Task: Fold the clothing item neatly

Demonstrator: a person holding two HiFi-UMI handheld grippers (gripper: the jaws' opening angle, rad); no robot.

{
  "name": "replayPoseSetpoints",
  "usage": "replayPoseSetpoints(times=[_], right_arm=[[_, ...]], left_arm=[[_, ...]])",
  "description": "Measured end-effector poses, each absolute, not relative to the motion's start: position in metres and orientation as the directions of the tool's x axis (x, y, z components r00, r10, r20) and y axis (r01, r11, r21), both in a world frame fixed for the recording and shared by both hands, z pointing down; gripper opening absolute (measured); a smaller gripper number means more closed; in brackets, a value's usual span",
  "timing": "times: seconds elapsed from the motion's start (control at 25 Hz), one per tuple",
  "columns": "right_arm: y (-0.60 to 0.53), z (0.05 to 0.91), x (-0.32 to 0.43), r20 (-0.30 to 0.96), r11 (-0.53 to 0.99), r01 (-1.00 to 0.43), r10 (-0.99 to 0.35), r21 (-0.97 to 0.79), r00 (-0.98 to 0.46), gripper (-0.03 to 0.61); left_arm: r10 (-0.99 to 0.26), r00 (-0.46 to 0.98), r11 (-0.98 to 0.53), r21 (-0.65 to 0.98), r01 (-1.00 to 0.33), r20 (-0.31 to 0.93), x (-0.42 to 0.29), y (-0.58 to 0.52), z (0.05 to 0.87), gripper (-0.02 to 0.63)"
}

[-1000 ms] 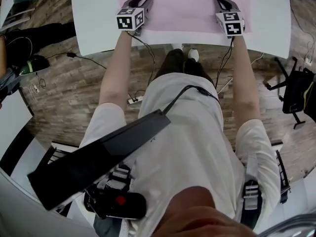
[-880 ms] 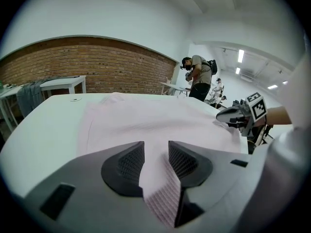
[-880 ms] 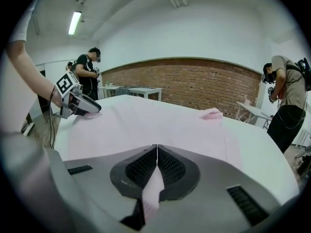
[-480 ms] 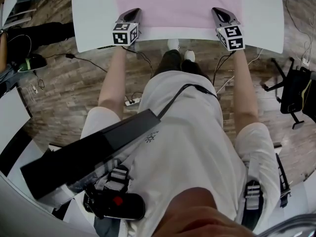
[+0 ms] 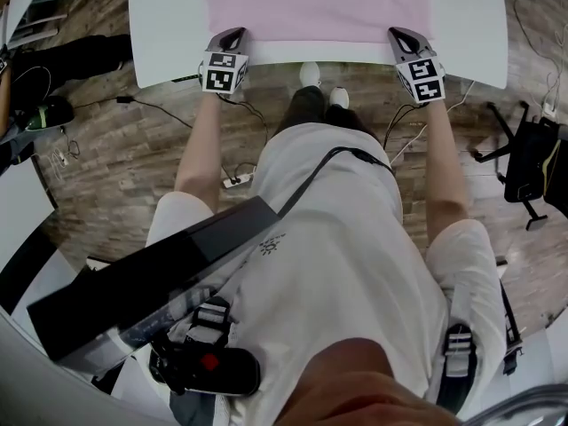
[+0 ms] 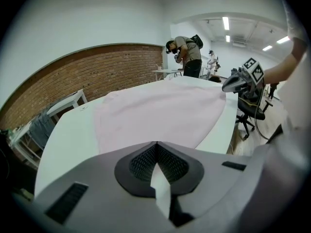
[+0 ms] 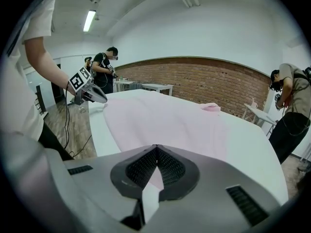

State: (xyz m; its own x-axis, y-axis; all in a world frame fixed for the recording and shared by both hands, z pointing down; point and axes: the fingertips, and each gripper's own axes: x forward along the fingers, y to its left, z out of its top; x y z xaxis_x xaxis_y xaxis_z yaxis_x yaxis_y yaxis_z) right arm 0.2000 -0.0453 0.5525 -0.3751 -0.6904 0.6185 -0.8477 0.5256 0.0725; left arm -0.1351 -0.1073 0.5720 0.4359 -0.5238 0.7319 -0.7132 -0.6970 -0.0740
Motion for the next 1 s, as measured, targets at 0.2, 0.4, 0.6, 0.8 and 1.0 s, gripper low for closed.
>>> replayPoseSetpoints(times=[0.2,0.4,0.6,0.8,1.0], right_arm=[[-0.039,0.556,0.197,0.631,0.554,-0.827,-0.678,0.1,-0.378,0.003],[-0.034,0.558,0.199,0.656,0.586,-0.801,-0.654,0.126,-0.376,0.015],[-0.026,0.564,0.201,0.687,0.622,-0.768,-0.626,0.154,-0.369,0.072],[-0.018,0.568,0.208,0.706,0.637,-0.751,-0.612,0.174,-0.356,0.091],[-0.014,0.567,0.22,0.709,0.616,-0.767,-0.621,0.178,-0.334,0.091]], left_arm=[[-0.555,0.342,-0.744,-0.268,-0.612,0.759,-0.147,-0.103,0.581,0.003],[-0.579,0.26,-0.781,-0.434,-0.449,0.773,-0.151,-0.101,0.589,0.003],[-0.531,0.23,-0.827,-0.439,-0.352,0.816,-0.15,-0.098,0.601,0.124],[-0.479,0.197,-0.871,-0.434,-0.231,0.855,-0.147,-0.093,0.611,0.179],[-0.409,0.196,-0.908,-0.378,-0.18,0.891,-0.142,-0.088,0.612,0.179]])
